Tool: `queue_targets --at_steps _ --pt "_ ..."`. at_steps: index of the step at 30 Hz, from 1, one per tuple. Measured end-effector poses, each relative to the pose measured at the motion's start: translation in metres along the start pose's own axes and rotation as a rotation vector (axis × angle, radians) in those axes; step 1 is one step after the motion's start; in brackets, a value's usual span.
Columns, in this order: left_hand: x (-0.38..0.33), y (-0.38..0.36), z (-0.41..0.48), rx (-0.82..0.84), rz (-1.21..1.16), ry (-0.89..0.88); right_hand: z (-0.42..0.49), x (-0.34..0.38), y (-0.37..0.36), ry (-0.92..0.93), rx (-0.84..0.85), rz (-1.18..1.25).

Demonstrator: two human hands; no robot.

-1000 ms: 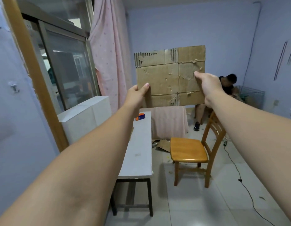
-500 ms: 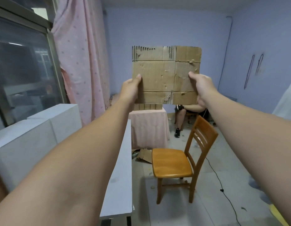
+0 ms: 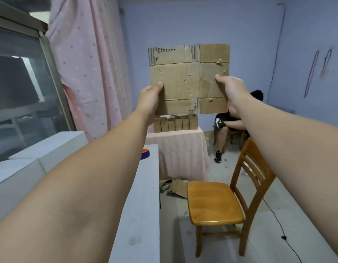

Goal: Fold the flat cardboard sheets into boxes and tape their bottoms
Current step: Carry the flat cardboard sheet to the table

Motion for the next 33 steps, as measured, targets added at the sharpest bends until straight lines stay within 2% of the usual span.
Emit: queue_targets --at_steps 11,19,25,33 --pt "0.030 -0.059 0.111 -0.187 -0.007 -0.004 0.163 -0.062 -0.007 0.007 0.182 0.023" --pt "0.069 -0.081 0.171 -0.339 -0.021 0.041 0.235 -0.111 -0.018 -0.050 0.319 0.059" --pt "0.096 -0.069 0.199 -0.410 -0.073 0.097 0.265 -0.147 -0.048 -0.111 0.353 0.074" --pt "0.118 -0.007 0.253 -0.561 -0.047 0.141 0.295 -0.176 -0.141 -0.117 0.429 0.087"
Point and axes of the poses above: each hand's wrist, its own z-axis towards the middle knuckle, its own y-axis out of the back of the hand, x = y × z, the point moved 5 cm from there along z, towards the middle knuckle, and after that the axes turned 5 degrees about y, right-handed, at the moved point
